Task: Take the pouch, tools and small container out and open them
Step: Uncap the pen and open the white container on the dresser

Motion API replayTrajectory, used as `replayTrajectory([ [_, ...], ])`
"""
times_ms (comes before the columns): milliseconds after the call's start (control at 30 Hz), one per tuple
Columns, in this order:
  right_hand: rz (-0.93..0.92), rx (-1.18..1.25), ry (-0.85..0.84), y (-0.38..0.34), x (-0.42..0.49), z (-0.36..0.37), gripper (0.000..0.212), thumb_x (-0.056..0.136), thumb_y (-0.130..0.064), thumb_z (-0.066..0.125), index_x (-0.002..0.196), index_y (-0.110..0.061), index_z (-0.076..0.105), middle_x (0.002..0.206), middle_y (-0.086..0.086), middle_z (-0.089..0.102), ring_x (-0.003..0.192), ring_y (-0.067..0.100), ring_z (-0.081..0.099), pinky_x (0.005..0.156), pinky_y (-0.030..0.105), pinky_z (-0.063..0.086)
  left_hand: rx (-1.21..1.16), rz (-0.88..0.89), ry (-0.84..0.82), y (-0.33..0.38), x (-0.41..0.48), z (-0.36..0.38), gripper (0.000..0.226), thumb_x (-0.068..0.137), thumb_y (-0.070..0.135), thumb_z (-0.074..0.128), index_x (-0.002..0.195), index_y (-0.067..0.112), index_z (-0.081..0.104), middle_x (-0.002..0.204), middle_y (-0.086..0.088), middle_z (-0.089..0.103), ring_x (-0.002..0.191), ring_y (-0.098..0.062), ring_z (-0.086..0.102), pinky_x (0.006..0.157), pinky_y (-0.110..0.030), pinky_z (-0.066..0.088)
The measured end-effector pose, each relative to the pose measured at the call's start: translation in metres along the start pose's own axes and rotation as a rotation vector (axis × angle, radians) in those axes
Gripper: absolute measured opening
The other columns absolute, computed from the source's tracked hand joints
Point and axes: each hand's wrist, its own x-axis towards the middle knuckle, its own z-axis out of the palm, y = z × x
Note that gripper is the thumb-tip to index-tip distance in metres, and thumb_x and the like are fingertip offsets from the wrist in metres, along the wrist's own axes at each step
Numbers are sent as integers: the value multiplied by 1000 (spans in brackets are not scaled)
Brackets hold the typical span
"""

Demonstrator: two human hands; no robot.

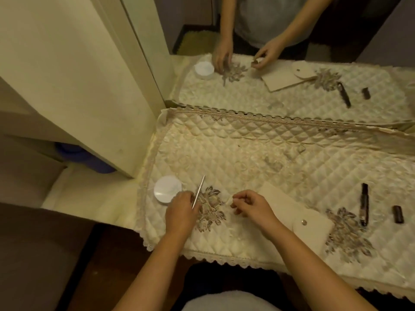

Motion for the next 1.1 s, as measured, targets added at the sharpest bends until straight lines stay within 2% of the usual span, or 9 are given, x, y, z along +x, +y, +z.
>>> replayTrajectory([
  [167, 28, 0, 80, -2, 8, 36, 12, 87, -9, 55, 97, -3, 59, 75, 6, 63, 60, 13, 59, 46, 9, 44, 171, 187, -92, 2, 18, 3, 19, 88, 19, 51, 104, 8, 52, 105, -11, 59, 91, -28, 59, 68, -38, 47],
  [300, 18, 40, 174, -5, 12, 53, 16, 87, -14, 56, 100, -5, 60, 79, 6, 67, 64, 15, 63, 49, 11, 47, -164, 139, -160, 1, 17, -7, 18, 85, 19, 53, 101, 13, 59, 97, -7, 65, 84, -22, 60, 72, -35, 49],
  [433, -34, 102, 294, -11, 12, 55, 20, 86, -19, 58, 101, -7, 63, 92, 9, 69, 78, 19, 66, 71, 28, 56, -363, 249, -320, 1, 6, -27, 20, 82, 19, 58, 102, 20, 60, 84, -1, 64, 75, -18, 59, 71, -33, 51],
  [533, -105, 165, 345, -20, 2, 48, 10, 87, -15, 57, 92, -10, 63, 79, 2, 67, 62, 7, 60, 54, 11, 46, -408, 344, -369, 6, 1, -36, 20, 81, 15, 59, 100, 20, 59, 79, 8, 58, 72, -11, 56, 69, -25, 48],
  [733, -185, 314, 341, -28, -21, 26, 7, 85, -13, 58, 81, -13, 64, 67, 1, 60, 52, 3, 54, 52, 16, 42, -459, 430, -446, 31, 2, -38, 17, 78, 14, 58, 88, 28, 58, 75, 9, 58, 66, -5, 54, 63, -15, 44],
  [833, -219, 350, 378, -28, -29, 11, 11, 85, -12, 59, 76, -15, 64, 64, 0, 61, 59, 11, 56, 57, 22, 44, -521, 414, -482, 48, -3, -36, 21, 78, 13, 59, 80, 33, 57, 72, 9, 58, 65, -8, 55, 64, -25, 49],
  [933, -272, 352, 404, -28, -35, -5, 15, 85, -7, 57, 74, -15, 63, 55, -7, 64, 56, 5, 59, 54, 17, 46, -664, 341, -551, 72, -10, -30, 14, 83, 14, 57, 80, 28, 58, 72, 3, 61, 58, -10, 60, 61, -32, 51],
  [1000, -294, 364, 404, -27, -41, -15, 16, 85, -5, 56, 74, -14, 63, 54, -7, 65, 54, 2, 59, 52, 15, 46, -751, 321, -572, 90, -13, -24, 11, 86, 14, 56, 79, 22, 57, 67, 4, 58, 48, -4, 54, 52, -25, 46],
  [1100, -310, 419, 430, -23, -49, -36, 16, 85, -4, 55, 75, -13, 63, 56, -6, 67, 55, 3, 60, 52, 15, 47, -780, 347, -548, 117, -19, -12, 15, 86, 12, 56, 74, 20, 57, 62, 6, 56, 45, 2, 47, 51, -19, 38],
])
